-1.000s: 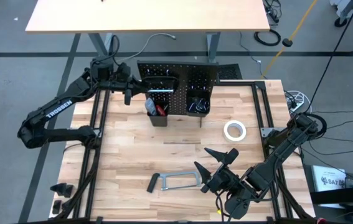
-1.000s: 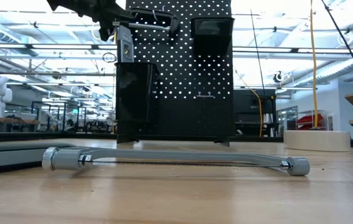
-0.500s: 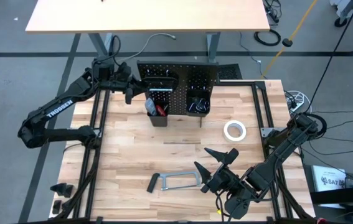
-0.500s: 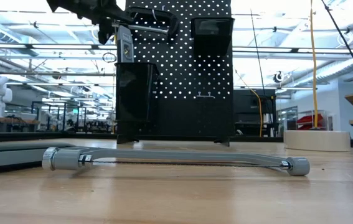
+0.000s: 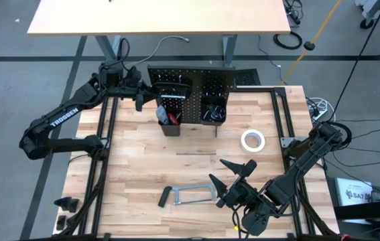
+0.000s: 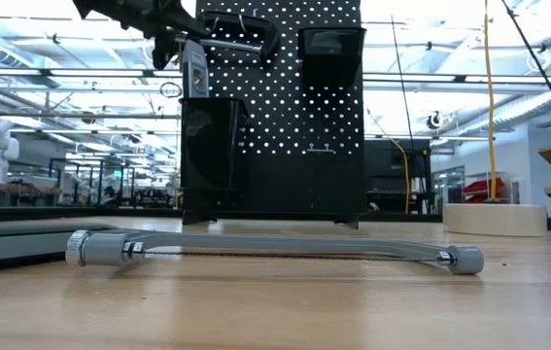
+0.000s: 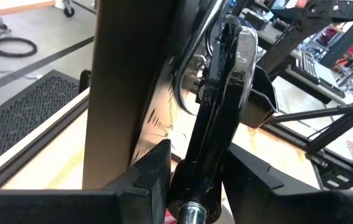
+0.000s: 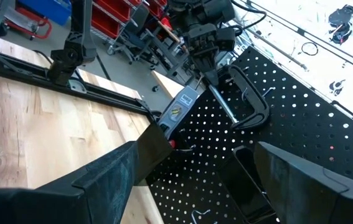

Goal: Hang tools onto peg board
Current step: Hang the black clamp on the peg board

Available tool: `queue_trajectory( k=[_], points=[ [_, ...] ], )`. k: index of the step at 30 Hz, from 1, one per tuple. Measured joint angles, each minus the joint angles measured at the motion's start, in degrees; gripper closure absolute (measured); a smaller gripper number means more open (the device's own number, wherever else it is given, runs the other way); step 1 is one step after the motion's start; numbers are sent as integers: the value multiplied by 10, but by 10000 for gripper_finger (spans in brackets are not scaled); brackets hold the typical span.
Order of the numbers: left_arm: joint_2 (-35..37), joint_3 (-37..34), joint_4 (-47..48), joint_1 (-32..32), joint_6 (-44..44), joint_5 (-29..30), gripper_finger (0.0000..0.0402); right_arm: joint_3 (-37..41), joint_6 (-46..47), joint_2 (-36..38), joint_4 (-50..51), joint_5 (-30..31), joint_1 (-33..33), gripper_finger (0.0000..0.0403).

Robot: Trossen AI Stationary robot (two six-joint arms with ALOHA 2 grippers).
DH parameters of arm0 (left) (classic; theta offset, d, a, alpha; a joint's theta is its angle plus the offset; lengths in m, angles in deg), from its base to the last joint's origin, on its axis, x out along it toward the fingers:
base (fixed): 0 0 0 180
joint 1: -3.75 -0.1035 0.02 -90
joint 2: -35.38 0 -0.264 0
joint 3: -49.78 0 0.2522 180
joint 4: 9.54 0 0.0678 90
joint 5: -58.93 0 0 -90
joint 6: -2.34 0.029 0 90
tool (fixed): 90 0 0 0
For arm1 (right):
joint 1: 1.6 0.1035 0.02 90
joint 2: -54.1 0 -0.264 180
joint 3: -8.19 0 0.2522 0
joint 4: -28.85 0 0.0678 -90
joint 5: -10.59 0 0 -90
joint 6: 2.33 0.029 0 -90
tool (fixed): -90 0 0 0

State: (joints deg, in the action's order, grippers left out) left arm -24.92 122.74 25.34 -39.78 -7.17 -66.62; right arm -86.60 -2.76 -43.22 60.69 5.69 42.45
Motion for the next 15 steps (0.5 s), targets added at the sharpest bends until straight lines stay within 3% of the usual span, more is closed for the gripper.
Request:
queue_trajectory(
  k=[15],
  points=[
    [0,0,-3,0,-20,-10,269,0,0,0,0,0,0,90]
  ],
)
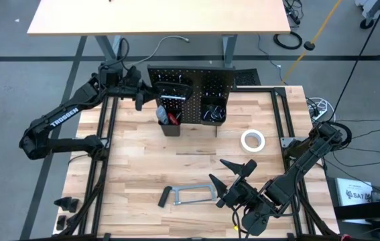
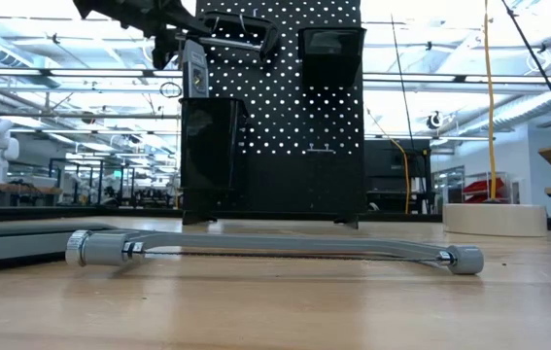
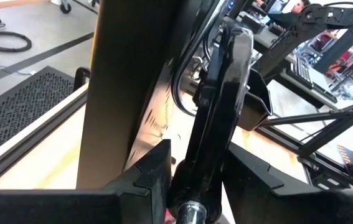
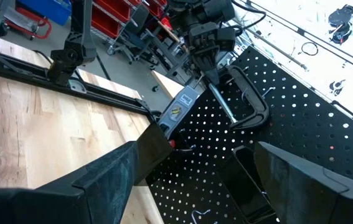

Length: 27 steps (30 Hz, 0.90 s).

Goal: Hang tools onto peg board
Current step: Hang the black clamp on the peg board

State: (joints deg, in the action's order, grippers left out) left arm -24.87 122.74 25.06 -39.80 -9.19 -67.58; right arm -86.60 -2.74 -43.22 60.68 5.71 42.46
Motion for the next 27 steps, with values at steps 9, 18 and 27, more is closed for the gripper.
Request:
queue_trajectory(
  k=[9,18,27],
  points=[
    [6,0,15,0,22,15,269,0,0,0,0,0,0,90],
    [24,0,67,0,75,42,261,0,0,0,0,0,0,90],
    [24,0,64,3,80,80,186,0,10,0,0,-16,-2,90]
  ],
)
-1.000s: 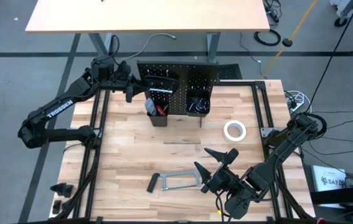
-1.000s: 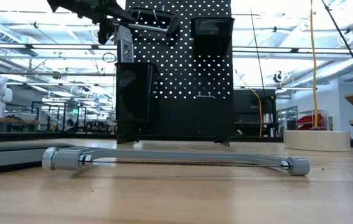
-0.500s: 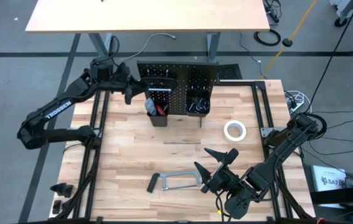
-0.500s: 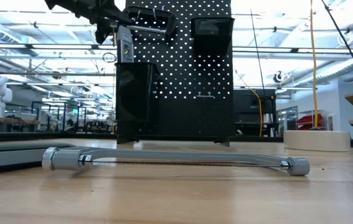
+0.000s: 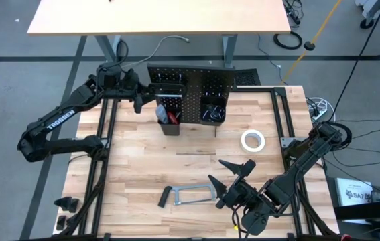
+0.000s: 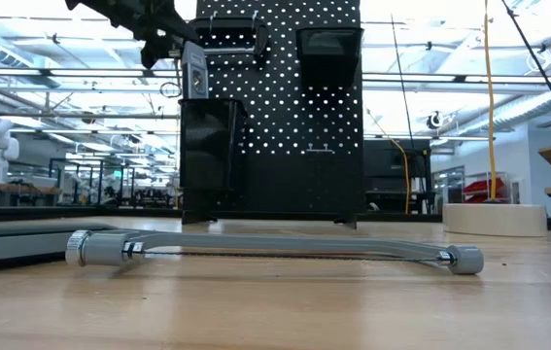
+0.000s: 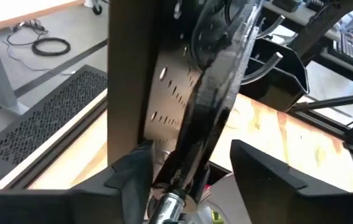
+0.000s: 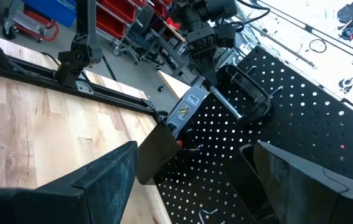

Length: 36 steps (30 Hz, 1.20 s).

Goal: Hang tools onto peg board
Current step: Hang the black clamp on the peg board

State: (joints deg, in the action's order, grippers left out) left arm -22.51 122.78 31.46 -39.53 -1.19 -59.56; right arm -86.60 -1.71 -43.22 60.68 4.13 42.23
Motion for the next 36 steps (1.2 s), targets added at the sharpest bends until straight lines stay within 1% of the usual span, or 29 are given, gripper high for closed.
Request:
queue_trajectory(
  k=[2,5,11,25,33,36],
  points=[
    [2,0,0,0,12,2,175,0,0,0,0,0,0,90],
    [4,0,-2,0,24,3,169,0,0,0,0,0,0,90],
    [17,0,-15,-1,24,3,168,0,-2,0,1,0,0,90],
    [61,0,-11,-2,27,21,168,0,-1,0,0,1,0,90],
    [78,0,-9,-2,26,22,168,0,-2,0,0,1,0,90],
    [85,0,-2,-2,25,36,168,0,-2,0,0,1,0,90]
  ],
)
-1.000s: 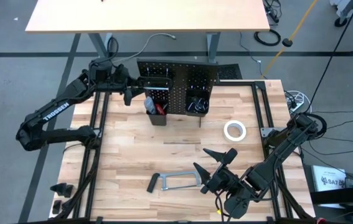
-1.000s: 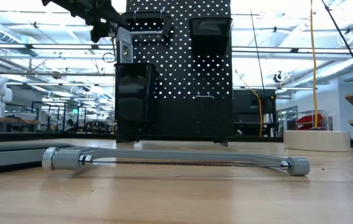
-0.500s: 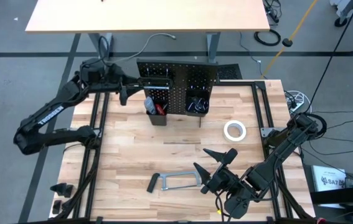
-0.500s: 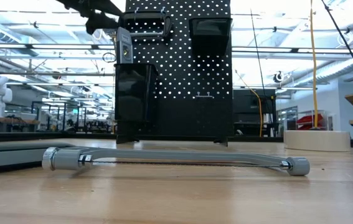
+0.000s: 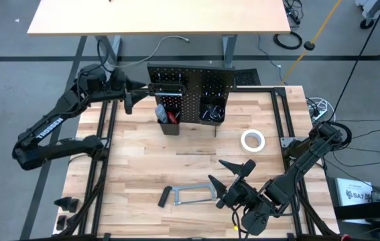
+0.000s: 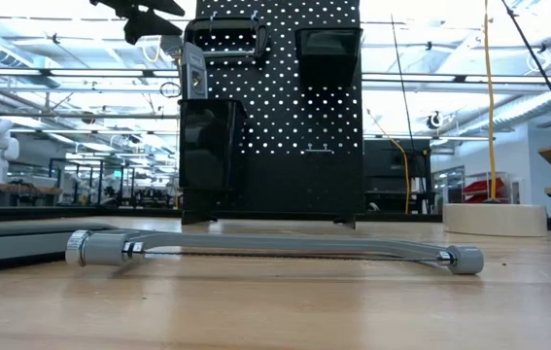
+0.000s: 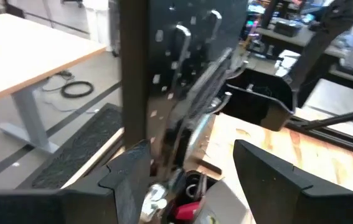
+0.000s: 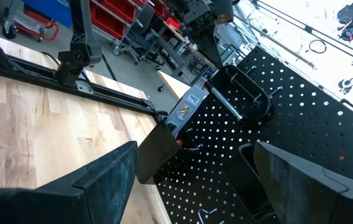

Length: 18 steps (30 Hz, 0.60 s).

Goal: Hang tools onto peg board
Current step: Hang the black clamp on the peg board

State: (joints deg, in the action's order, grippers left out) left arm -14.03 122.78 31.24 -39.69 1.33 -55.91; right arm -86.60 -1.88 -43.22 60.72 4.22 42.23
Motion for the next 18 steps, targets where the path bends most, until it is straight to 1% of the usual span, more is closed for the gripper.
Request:
queue_trajectory(
  k=[3,5,6,8,12,13,17,18],
  points=[
    [6,0,17,0,0,32,177,0,0,0,0,0,0,90],
    [7,0,33,0,0,61,198,0,0,0,0,0,0,90],
    [7,0,41,0,0,71,214,0,0,0,0,0,0,90],
    [7,0,42,0,0,73,256,0,0,0,0,0,0,90],
    [7,0,38,1,0,78,369,0,0,0,0,0,-2,90],
    [7,0,37,1,-1,82,385,0,1,0,0,0,-3,90],
    [6,0,33,11,-11,88,393,0,2,0,0,-1,-7,90],
    [5,0,33,17,-14,100,396,0,2,0,0,-2,-8,90]
  ],
)
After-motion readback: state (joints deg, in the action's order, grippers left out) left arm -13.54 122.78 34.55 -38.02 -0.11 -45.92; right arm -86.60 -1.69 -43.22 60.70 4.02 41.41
